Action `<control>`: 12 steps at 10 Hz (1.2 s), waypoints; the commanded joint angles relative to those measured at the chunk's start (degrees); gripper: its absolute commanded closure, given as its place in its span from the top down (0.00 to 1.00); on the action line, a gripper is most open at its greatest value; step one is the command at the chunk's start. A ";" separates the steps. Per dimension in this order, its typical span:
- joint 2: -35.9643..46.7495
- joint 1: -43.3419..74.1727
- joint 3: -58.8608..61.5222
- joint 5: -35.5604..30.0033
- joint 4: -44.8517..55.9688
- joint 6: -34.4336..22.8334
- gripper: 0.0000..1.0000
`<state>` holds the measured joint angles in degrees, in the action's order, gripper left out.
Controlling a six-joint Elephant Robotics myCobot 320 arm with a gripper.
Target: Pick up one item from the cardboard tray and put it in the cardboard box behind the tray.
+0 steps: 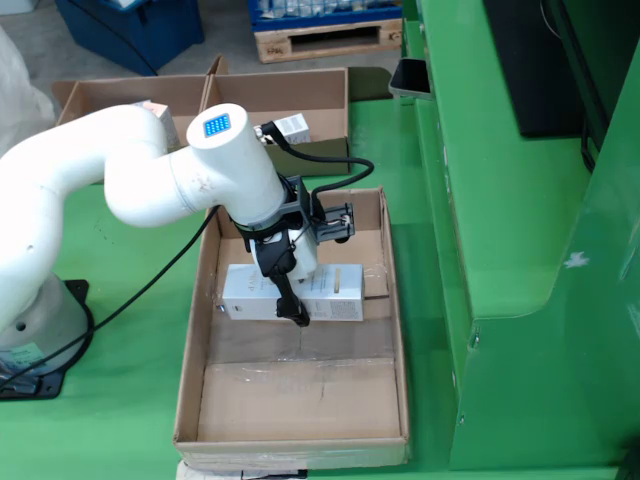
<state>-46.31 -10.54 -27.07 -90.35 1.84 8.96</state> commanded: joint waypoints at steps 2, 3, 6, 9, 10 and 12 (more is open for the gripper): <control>12.93 -0.44 -12.99 0.57 -5.98 0.42 0.00; 12.93 -0.44 -12.99 0.57 -5.98 0.42 0.00; 24.14 -2.78 -24.72 1.41 -7.37 1.79 0.00; 26.67 -3.43 -26.96 1.80 -7.38 2.62 0.00; 26.67 -3.43 -26.96 1.80 -7.38 2.62 0.00; 28.35 -3.88 -28.53 2.01 -7.44 3.06 0.00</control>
<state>-21.62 -13.79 -55.98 -88.85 -4.74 11.68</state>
